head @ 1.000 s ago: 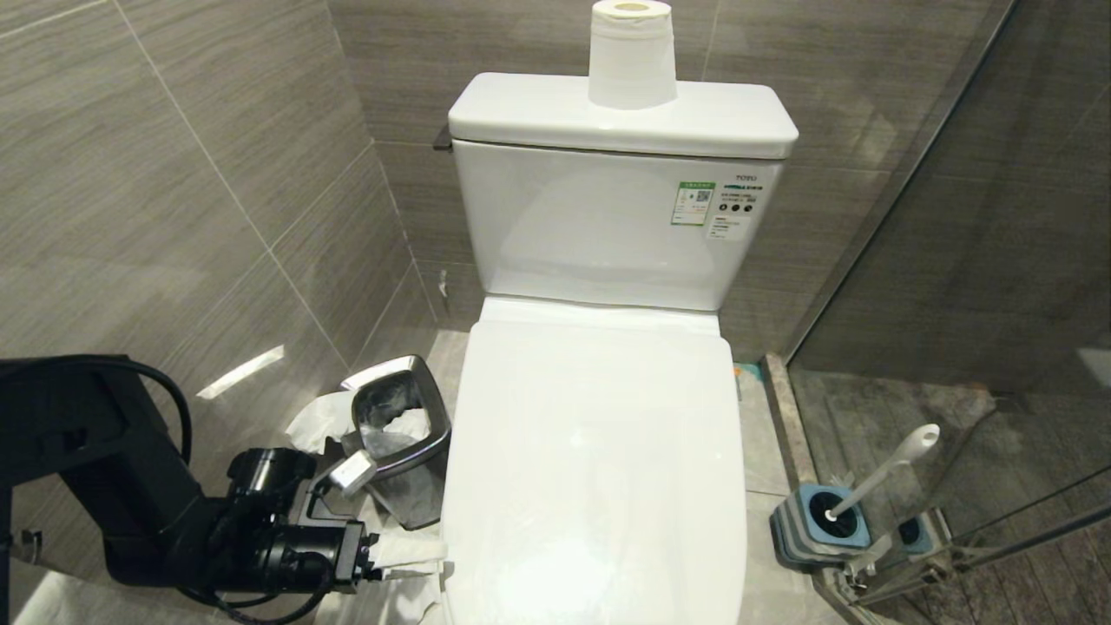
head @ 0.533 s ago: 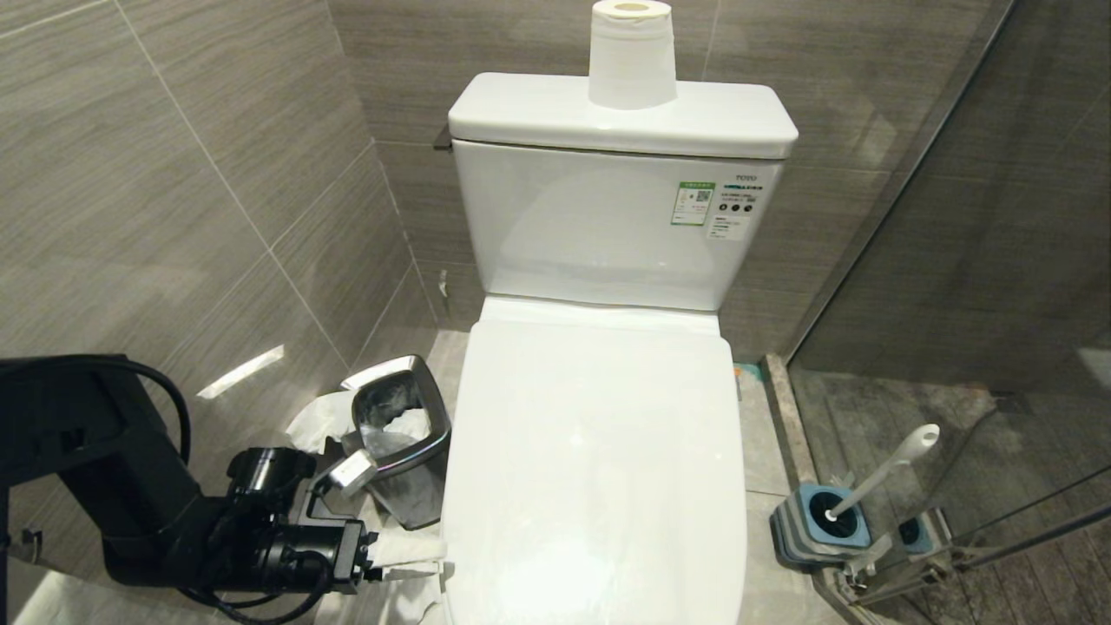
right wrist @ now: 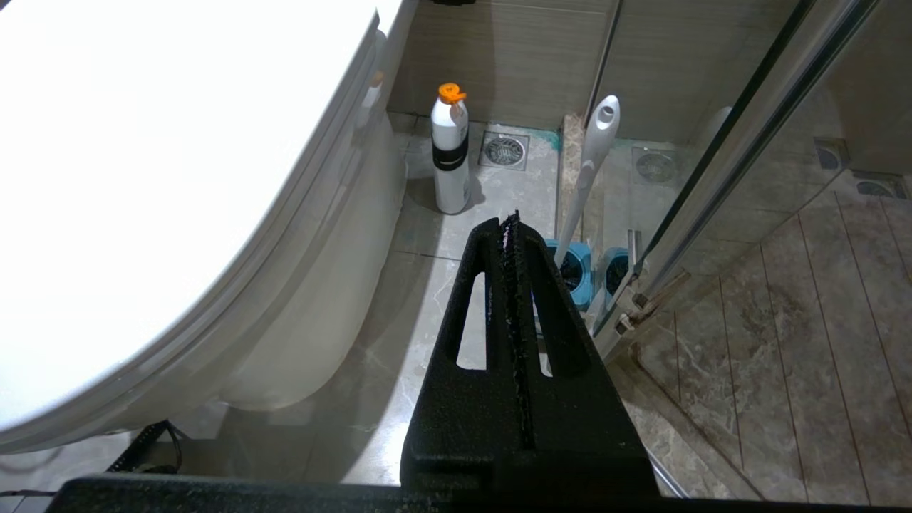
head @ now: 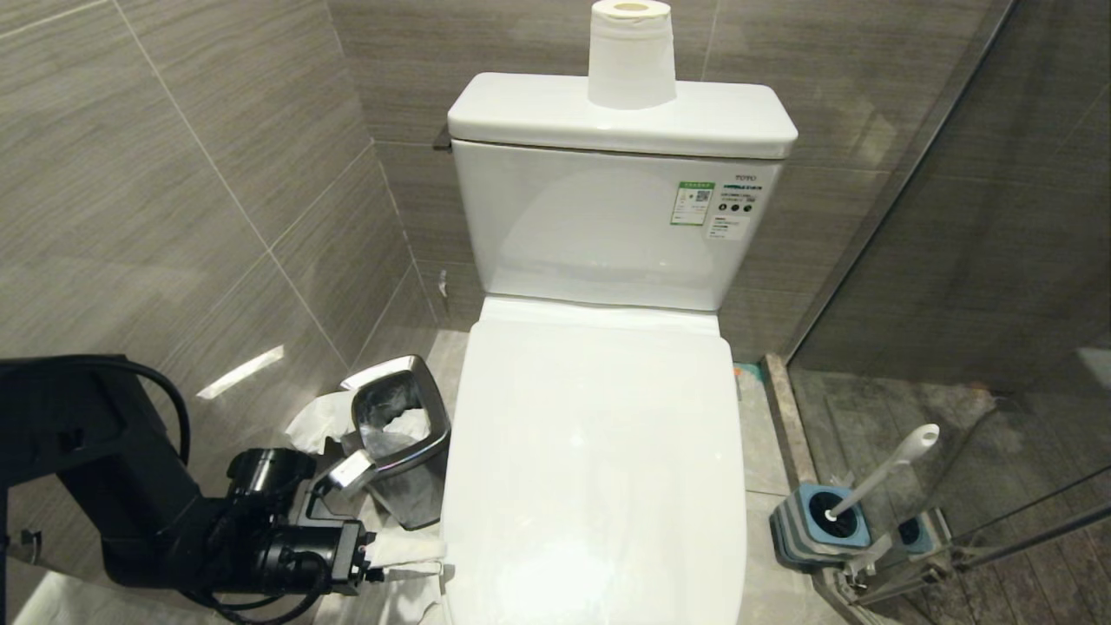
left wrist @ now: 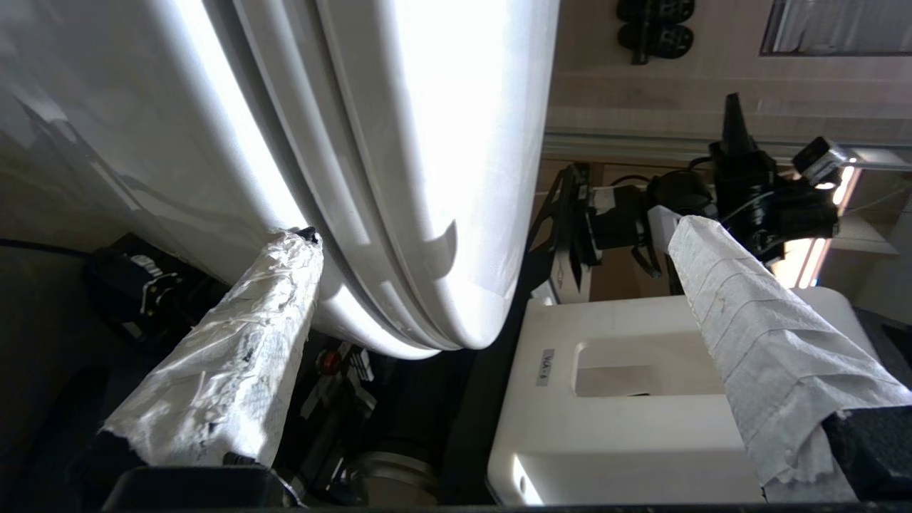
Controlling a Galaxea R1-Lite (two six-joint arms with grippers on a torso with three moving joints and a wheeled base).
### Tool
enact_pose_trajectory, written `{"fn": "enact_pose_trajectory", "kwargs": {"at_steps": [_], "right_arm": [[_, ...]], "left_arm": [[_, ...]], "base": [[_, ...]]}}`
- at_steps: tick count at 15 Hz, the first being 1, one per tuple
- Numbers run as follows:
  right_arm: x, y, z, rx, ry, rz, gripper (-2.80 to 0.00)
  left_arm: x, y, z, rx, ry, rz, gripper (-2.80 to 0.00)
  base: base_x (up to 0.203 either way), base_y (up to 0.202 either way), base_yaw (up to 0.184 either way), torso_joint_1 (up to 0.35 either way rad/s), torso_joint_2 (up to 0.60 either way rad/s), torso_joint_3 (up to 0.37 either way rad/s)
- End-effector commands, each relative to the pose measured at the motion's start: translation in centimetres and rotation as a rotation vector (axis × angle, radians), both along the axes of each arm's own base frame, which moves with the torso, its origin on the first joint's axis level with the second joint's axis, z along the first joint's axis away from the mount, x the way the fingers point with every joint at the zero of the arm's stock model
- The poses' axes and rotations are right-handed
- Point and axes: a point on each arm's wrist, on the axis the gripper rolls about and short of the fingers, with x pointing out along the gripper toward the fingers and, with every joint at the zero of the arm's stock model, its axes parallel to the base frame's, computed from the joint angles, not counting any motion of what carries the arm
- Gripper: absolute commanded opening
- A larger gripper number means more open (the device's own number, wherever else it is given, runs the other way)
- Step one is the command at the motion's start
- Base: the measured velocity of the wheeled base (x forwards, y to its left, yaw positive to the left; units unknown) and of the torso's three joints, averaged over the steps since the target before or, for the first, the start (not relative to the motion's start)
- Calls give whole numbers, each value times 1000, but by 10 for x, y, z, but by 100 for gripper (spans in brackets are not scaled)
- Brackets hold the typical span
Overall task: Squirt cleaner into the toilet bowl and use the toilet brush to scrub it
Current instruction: Use the left hand to lift the toilet lid slightly
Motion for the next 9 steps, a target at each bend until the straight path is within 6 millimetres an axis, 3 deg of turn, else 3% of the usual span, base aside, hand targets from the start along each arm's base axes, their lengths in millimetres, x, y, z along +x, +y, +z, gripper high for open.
{"fn": "enact_pose_trajectory", "kwargs": {"at_steps": [1,9], "right_arm": [[0,0,0,0,2,0,-280],[0,0,0,0,2,1,-280]], "left_arm": [[1,-4,-1,10,-3,-9,0],[1,-20,1,139,-54,-2,0]], "base": [[0,0,0,0,0,0],[0,0,0,0,0,0]]}}
